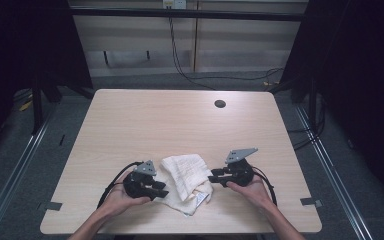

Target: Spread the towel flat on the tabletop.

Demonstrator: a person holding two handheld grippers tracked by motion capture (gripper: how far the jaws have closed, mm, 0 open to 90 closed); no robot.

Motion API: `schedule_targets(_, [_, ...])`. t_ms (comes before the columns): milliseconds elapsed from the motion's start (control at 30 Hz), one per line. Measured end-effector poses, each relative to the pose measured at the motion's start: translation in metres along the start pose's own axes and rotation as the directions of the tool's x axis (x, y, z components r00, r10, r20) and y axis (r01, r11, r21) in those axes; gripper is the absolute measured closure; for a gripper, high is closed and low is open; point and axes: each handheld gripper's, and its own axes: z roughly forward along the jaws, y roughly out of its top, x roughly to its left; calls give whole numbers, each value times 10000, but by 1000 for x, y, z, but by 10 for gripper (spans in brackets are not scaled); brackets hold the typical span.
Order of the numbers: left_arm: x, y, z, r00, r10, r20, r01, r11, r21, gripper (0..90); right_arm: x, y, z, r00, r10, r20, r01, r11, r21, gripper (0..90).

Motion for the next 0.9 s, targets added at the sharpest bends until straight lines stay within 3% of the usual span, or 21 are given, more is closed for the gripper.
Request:
schedule_targets(67, [2, 0, 0, 9994, -101, -327, 96, 9999, -135, 653, -1, -2, 5, 10000, -76, -39, 76, 9999, 78, 638])
schedule_targets(133, [4, -1, 0, 9995, -50, -320, 49, 10000, -22, 656, -2, -3, 7, 9998, -109, 159, 109, 9999, 7, 607])
schedule_targets(200, [8, -2, 0, 9992, -237, -306, 231, 9995, -206, 654, -3, -3, 8, 9996, -165, 229, 169, 9997, -197, 597])
schedule_targets(467, [12, -3, -3, 9992, -226, -333, 220, 9996, -192, 643, 0, -3, 16, 9973, -573, 455, 574, 9984, -3, 621])
schedule_targets(567, [5, -1, -2, 9993, -149, -328, 141, 9995, -266, 629, 1, -3, 16, 9965, -565, 613, 560, 9984, 101, 673])
schedule_targets(700, [-23, 3, -1, 9986, 400, 343, -386, 9984, -416, 630, -2, -5, 14, 9976, -294, 629, 294, 9996, 10, 776])
schedule_targets(767, [-36, 4, 1, 9962, 709, 512, -679, 9959, -590, 635, -1, -5, 14, 9967, -323, 745, 321, 9995, 29, 805])
schedule_targets(800, [-36, 4, 1, 9962, 709, 512, -679, 9959, -590, 635, -1, -5, 14, 9967, -307, 745, 304, 9995, 53, 812])
schedule_targets(833, [-47, 7, 4, 9942, 798, 726, -750, 9950, -660, 633, -1, -5, 14, 9970, -295, 710, 292, 9996, 45, 819])
schedule_targets(900, [-53, 11, 9, 9897, 1024, 1004, -953, 9928, -729, 636, -1, -5, 13, 9972, -268, 693, 263, 9996, 81, 826])
